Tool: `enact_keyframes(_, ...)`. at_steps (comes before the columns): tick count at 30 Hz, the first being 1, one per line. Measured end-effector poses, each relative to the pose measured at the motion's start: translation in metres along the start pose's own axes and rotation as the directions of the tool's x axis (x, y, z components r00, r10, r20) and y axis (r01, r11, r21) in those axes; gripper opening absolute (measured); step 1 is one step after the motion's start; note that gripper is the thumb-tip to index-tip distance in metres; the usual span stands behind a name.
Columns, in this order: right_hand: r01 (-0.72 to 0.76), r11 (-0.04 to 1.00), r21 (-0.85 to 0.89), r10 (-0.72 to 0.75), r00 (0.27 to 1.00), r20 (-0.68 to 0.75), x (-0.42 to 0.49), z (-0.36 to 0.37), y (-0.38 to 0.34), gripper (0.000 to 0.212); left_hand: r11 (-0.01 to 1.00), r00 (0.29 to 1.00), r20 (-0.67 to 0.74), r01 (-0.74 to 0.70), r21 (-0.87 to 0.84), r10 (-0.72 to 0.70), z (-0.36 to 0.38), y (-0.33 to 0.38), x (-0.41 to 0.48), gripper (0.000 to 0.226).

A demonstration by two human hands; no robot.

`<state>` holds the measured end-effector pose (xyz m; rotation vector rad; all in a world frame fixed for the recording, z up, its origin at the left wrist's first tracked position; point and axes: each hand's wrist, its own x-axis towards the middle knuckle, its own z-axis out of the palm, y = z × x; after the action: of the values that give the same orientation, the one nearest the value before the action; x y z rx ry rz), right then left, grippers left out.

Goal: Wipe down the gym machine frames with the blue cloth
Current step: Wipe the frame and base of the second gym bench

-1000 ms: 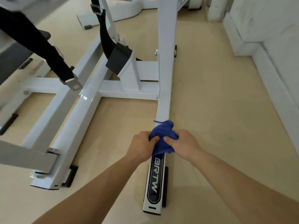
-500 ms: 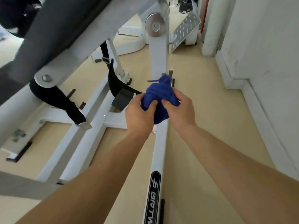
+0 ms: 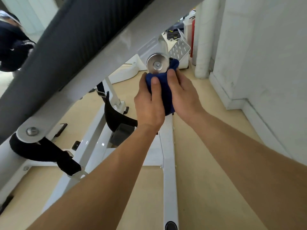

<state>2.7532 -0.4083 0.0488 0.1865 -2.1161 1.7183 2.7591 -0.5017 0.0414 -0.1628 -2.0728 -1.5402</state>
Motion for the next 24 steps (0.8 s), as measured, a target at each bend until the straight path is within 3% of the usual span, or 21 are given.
enact_keyframes(2, 0.034, 0.985, -0.171, -0.037, 0.999, -0.011, 0.005, 0.0, 0.006, 0.028, 0.998, 0.999, 0.002, -0.039, 0.047, 0.039, 0.0, -0.006, 0.005, 0.028)
enact_keyframes(6, 0.04, 0.968, -0.247, -0.053, 0.997, -0.048, 0.004, 0.005, 0.022, 0.021, 0.993, 1.0, 0.004, 0.001, 0.114, -0.002, 0.007, -0.028, 0.007, 0.029)
enact_keyframes(12, -0.116, 0.939, -0.324, 0.15, 0.985, 0.082, -0.024, 0.008, 0.06, 0.018, 0.963, 0.967, 0.164, 0.158, 0.22, -0.196, -0.001, -0.061, -0.018, 0.027)
enact_keyframes(18, 0.039, 0.972, -0.231, -0.05, 0.998, -0.044, 0.007, 0.005, 0.008, 0.027, 0.991, 0.999, 0.023, 0.042, 0.128, -0.046, -0.003, -0.009, 0.015, 0.024)
enact_keyframes(24, 0.09, 0.957, -0.276, -0.105, 0.994, -0.04, 0.009, 0.005, 0.029, 0.021, 0.985, 0.999, 0.053, 0.0, 0.172, -0.009, 0.001, -0.03, 0.015, 0.027)
